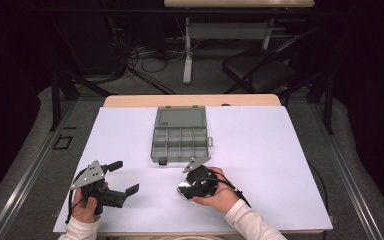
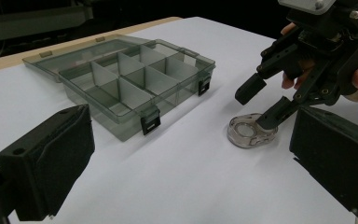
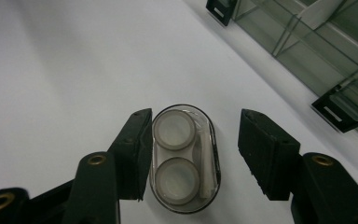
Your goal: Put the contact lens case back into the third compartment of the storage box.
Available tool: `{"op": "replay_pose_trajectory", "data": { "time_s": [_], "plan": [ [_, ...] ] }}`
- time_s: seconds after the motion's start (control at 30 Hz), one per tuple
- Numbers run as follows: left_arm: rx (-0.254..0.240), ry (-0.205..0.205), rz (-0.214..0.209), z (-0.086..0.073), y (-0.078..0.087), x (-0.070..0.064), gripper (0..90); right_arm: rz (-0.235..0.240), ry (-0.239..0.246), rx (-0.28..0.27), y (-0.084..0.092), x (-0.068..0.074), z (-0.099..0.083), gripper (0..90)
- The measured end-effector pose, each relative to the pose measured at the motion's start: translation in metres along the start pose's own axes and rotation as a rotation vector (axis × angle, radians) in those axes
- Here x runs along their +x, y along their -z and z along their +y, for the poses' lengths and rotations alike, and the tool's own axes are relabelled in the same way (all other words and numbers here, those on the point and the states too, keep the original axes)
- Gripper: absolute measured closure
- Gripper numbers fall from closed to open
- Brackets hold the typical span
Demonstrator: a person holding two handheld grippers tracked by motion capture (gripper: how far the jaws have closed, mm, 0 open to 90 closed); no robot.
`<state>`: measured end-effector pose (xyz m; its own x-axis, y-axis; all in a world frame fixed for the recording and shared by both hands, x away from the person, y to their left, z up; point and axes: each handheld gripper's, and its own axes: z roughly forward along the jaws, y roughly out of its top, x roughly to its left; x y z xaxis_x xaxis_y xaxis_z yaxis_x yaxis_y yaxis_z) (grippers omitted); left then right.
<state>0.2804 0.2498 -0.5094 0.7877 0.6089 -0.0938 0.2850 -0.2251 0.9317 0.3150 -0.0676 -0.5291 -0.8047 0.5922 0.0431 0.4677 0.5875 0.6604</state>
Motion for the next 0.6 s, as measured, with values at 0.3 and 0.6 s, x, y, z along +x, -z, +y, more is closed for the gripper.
{"op": "replay_pose_trajectory", "data": {
  "time_s": [0.3,0.6],
  "plan": [
    [0.000,0.000,0.000,0.0001,-0.0001,-0.0001,0.2,0.029,0.011,0.026,-0.0039,0.0010,-0.0002,41.9],
    [0.000,0.000,-0.001,0.0000,-0.0003,0.0000,0.3,0.056,0.022,0.062,-0.0094,-0.0027,-0.0004,42.1]
  ]
}}
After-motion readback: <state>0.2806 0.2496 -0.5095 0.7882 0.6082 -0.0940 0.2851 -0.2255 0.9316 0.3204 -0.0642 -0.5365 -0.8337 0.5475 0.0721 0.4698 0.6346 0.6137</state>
